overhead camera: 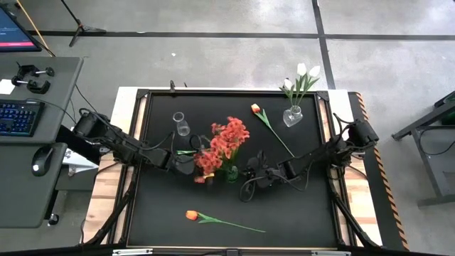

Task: Sort flowers into vase by color
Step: Put the orange flowers into the green vase

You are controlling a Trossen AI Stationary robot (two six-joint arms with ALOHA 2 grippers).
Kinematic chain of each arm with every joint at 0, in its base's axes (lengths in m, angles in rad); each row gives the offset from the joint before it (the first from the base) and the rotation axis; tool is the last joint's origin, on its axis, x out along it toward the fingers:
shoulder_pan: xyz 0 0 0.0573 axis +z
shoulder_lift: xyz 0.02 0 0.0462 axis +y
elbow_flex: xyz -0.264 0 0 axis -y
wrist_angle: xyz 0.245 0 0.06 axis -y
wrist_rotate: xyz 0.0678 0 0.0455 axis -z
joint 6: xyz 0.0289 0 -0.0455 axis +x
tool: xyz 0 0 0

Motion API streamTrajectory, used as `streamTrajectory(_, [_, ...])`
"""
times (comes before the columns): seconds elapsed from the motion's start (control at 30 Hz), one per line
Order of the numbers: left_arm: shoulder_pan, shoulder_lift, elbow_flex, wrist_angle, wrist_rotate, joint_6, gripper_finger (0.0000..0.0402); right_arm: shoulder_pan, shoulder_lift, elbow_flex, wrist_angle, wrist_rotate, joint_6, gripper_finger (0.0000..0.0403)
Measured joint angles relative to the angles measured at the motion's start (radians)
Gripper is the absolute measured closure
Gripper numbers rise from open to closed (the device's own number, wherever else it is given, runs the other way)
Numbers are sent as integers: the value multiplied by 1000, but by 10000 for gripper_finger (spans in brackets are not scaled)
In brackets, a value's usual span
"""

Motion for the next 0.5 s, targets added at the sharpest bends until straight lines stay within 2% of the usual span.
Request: streamTrajectory(0.5, [42, 0, 0, 48, 35, 16, 401, -20, -15, 0, 46, 16, -25, 403])
